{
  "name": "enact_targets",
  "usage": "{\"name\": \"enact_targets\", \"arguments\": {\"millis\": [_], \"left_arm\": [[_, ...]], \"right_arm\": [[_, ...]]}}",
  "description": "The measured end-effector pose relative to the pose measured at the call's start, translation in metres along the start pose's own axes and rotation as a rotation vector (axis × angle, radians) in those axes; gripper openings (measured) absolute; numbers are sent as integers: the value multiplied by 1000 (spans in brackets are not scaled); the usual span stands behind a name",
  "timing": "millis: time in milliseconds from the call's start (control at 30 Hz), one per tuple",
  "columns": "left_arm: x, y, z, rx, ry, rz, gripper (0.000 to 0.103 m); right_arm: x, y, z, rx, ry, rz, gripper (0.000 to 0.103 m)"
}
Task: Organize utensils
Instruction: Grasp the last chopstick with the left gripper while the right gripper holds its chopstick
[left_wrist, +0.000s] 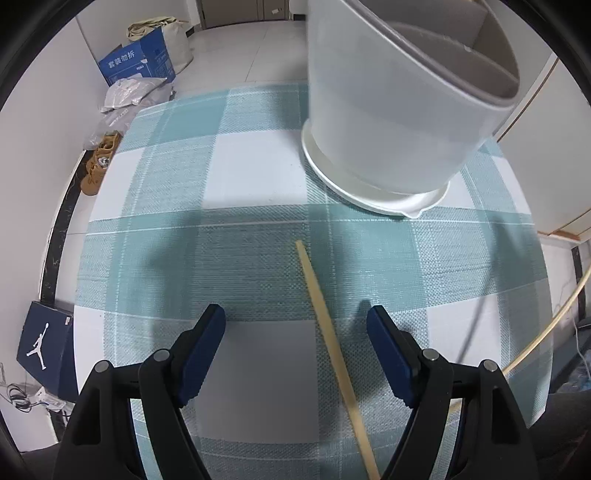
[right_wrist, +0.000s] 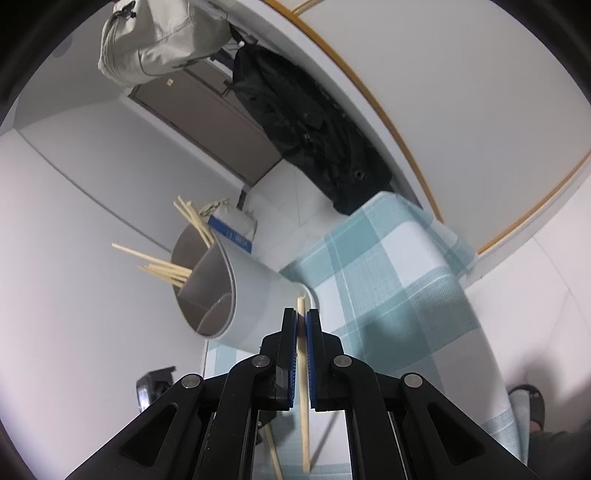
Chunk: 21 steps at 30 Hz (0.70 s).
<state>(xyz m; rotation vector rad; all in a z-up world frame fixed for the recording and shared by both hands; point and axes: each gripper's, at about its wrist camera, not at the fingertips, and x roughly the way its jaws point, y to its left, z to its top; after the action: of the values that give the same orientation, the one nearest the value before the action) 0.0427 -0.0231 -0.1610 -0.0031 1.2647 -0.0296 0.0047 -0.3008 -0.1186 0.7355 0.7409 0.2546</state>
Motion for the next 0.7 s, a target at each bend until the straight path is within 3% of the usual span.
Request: {"name": "enact_targets", "arguments": {"millis": [200, 267, 333, 533, 700], "left_arm": [[1, -5, 2, -3, 12, 9, 66], [1, -6, 4, -19, 4, 13, 57], [-1, -10, 4, -15, -5, 8, 36], [-1, -24, 7, 8, 7, -13, 7], [-1, -30, 11, 23, 13, -12, 2]], "right_arm": [[-6, -1, 6, 18, -21, 14, 4], [-10, 1, 7, 7, -31, 15, 4], [-11, 1, 8, 1, -37, 14, 4], [-12, -3, 9, 14, -36, 6, 4], [-11, -5, 10, 36, -20, 30, 4]]}}
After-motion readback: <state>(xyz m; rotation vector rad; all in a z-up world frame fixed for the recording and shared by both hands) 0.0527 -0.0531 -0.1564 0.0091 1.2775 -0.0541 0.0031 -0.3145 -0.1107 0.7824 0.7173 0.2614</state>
